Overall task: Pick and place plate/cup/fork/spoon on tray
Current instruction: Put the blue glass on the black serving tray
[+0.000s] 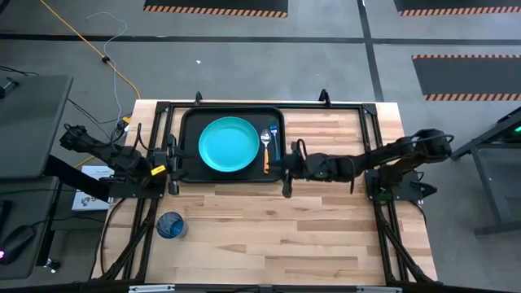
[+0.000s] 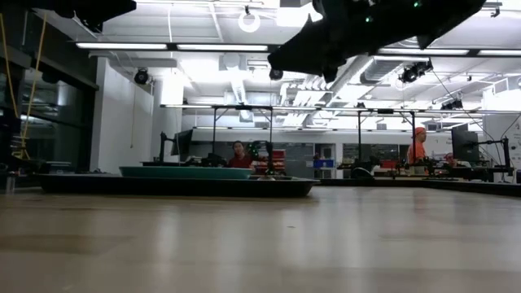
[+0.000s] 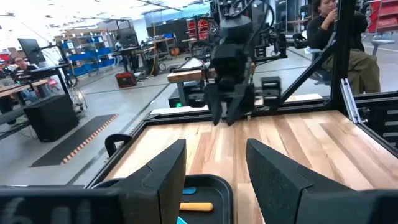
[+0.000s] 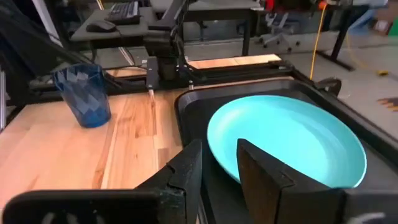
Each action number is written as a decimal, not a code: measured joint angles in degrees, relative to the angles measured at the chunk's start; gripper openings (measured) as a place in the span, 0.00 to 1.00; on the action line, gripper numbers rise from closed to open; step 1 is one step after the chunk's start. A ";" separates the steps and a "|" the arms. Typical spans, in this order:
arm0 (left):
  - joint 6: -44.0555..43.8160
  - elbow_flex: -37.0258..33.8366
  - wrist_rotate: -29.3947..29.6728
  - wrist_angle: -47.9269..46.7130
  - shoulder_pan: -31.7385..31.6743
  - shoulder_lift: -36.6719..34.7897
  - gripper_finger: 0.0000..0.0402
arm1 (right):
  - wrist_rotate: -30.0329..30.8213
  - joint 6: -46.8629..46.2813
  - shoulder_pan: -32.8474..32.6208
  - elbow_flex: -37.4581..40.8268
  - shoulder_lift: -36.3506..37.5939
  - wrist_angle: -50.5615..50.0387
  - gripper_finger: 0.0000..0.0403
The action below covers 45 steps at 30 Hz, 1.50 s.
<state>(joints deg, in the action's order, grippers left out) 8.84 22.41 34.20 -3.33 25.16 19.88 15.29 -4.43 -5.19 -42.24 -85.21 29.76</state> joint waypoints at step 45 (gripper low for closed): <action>-4.77 0.06 -13.31 1.49 0.01 1.86 0.39 | 18.65 -3.10 -1.99 -0.02 3.26 -8.61 0.23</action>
<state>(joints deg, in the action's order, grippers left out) 4.07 22.47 20.88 -1.84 25.17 21.74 33.94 -7.53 -7.18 -42.26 -81.95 21.15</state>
